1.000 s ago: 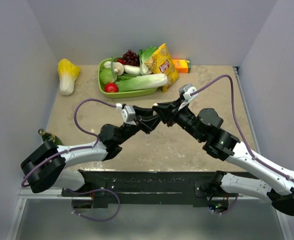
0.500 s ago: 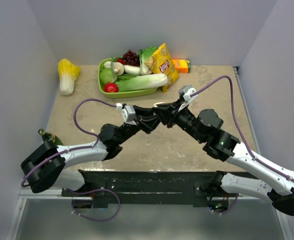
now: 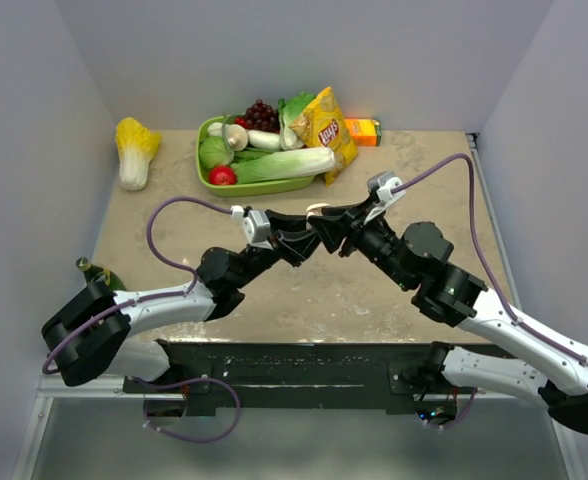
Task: Insert the wireless bluetooth earbuds into the charging case
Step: Place the earbud in the charging case.
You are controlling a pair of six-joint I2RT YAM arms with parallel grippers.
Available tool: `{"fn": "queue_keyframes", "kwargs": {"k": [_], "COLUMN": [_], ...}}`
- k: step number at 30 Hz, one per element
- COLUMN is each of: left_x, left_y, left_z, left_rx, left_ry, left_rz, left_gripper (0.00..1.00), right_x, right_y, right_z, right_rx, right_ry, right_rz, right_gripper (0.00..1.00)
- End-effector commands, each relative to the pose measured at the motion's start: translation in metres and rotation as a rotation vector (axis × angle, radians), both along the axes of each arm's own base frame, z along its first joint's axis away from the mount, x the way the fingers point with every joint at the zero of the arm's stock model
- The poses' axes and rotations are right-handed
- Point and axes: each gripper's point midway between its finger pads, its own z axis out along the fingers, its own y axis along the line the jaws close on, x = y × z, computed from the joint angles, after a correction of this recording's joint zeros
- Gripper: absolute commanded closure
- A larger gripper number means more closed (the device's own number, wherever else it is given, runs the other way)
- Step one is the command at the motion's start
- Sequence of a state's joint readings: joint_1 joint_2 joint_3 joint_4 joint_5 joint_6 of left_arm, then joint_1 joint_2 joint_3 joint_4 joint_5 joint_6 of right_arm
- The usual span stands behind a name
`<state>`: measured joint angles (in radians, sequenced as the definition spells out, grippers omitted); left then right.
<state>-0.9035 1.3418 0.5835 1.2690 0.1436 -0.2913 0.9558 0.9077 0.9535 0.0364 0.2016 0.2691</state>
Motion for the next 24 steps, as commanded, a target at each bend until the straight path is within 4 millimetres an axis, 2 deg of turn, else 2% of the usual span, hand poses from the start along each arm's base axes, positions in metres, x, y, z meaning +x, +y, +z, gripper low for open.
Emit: {"fn": "queue_keyframes", "kwargs": {"k": [1,8,13,15,16,17,19,20,24], "left_x": [-0.010,-0.012,-0.011,-0.010,-0.010,-0.009,-0.007,-0.006,0.001], "left_y": [0.020,0.022,0.022,0.021,0.021,0.021,0.021,0.021,0.020], "left_z": [0.056,0.056,0.052,0.050,0.050,0.048,0.047,0.046,0.045], "left_rx": [-0.153,-0.156,-0.149,-0.143,-0.143,-0.138,-0.134,-0.130,-0.113], "left_ry": [-0.138,-0.140,-0.135,-0.132,-0.132,-0.127,-0.126,-0.128,-0.131], "left_rz": [0.029,0.029,0.029,0.032,0.035,0.038,0.047,0.055,0.091], "left_gripper": [1.00,1.00,1.00,1.00,1.00,1.00,1.00,1.00,1.00], "right_x": [0.003,0.000,-0.001,0.000,0.001,0.002,0.009,0.011,0.021], "right_y": [-0.016,-0.030,-0.026,-0.022,-0.021,-0.022,-0.020,-0.022,-0.025], "right_z": [0.026,0.048,0.041,0.044,0.040,0.045,0.037,0.042,0.037], "right_rx": [0.062,0.112,0.051,0.030,0.011,0.010,-0.027,-0.022,-0.041], "right_ry": [-0.006,-0.029,-0.017,-0.022,-0.011,-0.012,0.017,0.020,0.067], "right_rz": [-0.069,-0.103,-0.084,-0.075,-0.078,-0.083,-0.110,-0.125,-0.194], "right_gripper": [0.57,0.52,0.50,0.44,0.32,0.27,0.23,0.20,0.16]}}
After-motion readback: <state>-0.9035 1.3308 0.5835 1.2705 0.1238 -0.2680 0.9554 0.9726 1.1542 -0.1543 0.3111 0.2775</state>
